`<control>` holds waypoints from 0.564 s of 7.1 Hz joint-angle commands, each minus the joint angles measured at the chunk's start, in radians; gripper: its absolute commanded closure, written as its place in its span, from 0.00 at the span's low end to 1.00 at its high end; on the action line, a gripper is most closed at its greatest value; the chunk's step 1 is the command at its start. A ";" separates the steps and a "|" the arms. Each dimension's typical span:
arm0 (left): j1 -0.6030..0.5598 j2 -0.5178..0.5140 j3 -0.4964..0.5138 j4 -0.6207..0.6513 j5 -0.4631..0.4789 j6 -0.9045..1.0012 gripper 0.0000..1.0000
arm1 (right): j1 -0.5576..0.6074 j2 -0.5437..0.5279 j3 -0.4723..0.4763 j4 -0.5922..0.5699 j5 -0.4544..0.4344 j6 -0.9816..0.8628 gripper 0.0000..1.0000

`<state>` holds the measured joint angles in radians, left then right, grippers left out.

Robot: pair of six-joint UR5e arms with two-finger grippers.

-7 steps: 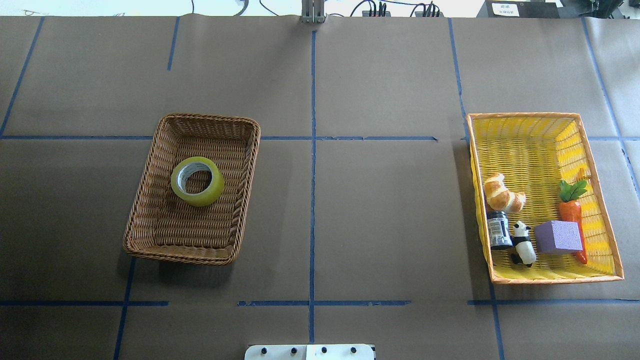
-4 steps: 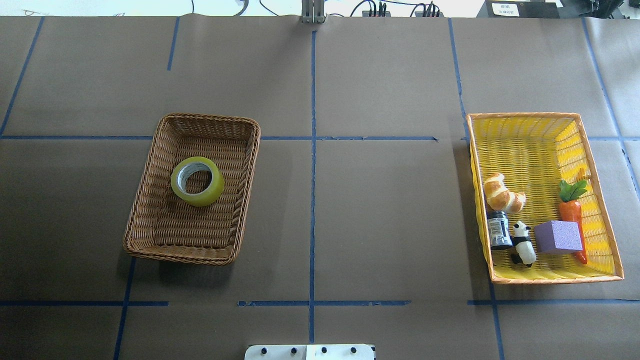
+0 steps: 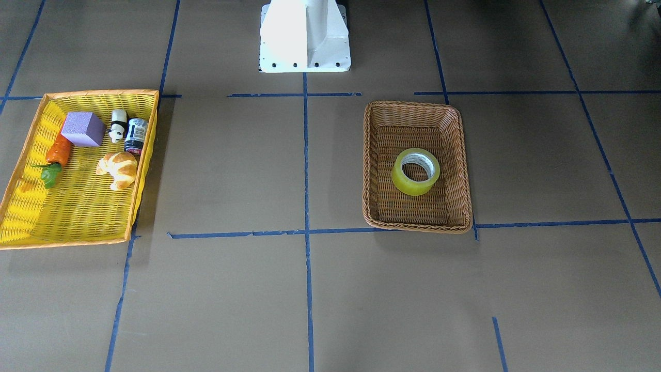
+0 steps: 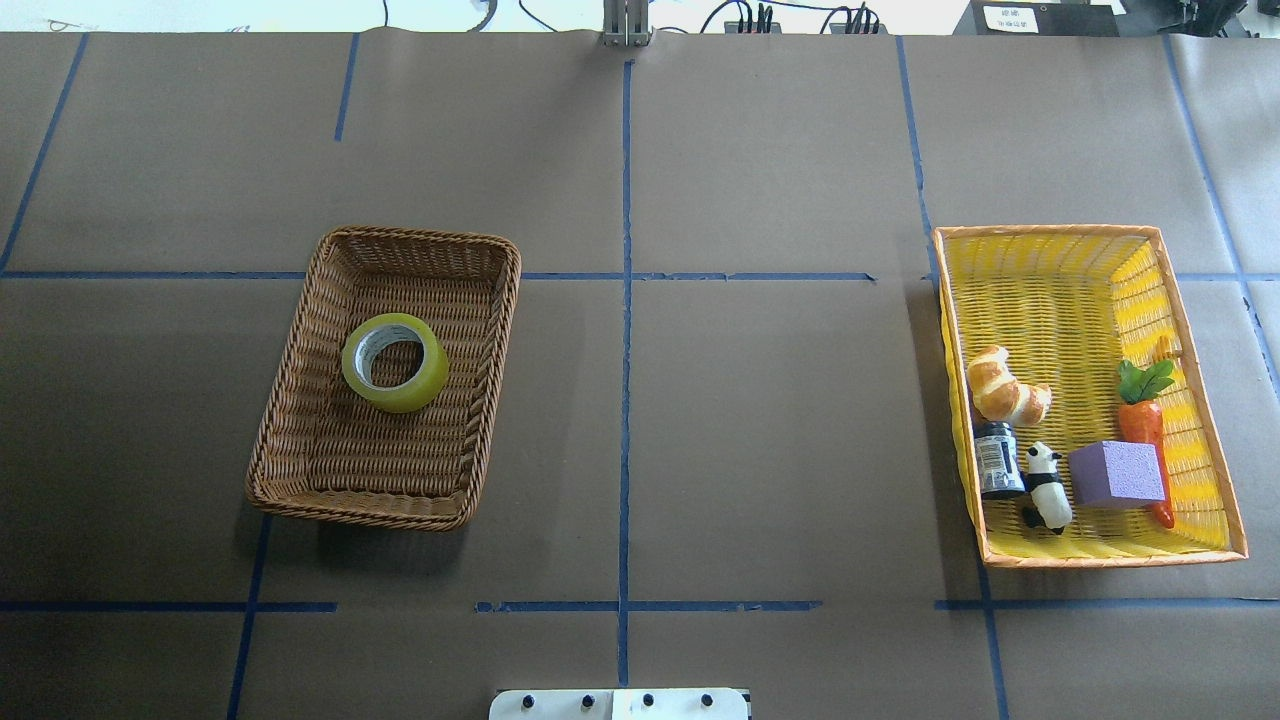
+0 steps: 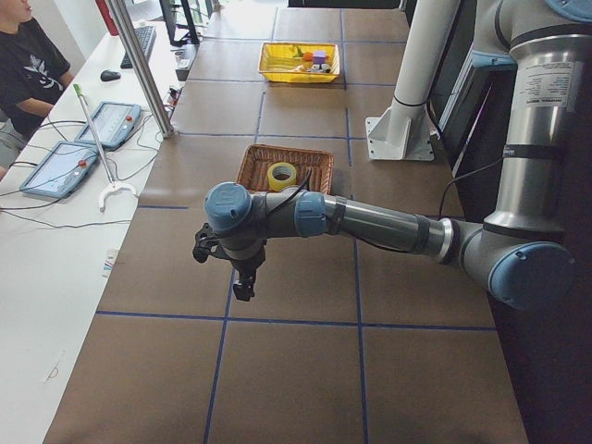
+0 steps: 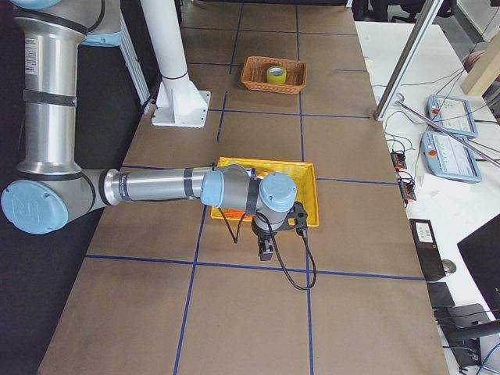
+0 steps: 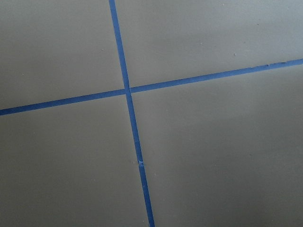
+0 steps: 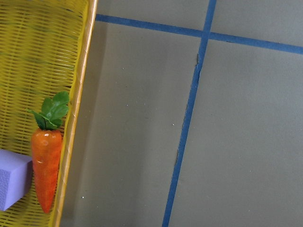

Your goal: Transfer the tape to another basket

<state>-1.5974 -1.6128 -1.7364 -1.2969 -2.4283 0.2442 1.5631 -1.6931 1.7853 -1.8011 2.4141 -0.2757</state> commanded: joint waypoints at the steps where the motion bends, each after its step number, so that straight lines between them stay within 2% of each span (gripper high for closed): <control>1: 0.004 0.011 0.017 0.008 0.000 0.009 0.00 | 0.000 -0.016 0.002 0.000 -0.003 0.010 0.00; 4: 0.005 0.047 0.008 0.002 0.000 0.012 0.00 | 0.000 -0.016 0.002 0.000 -0.006 0.012 0.00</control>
<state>-1.5934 -1.5761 -1.7272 -1.2935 -2.4289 0.2571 1.5631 -1.7086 1.7857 -1.8009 2.4088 -0.2664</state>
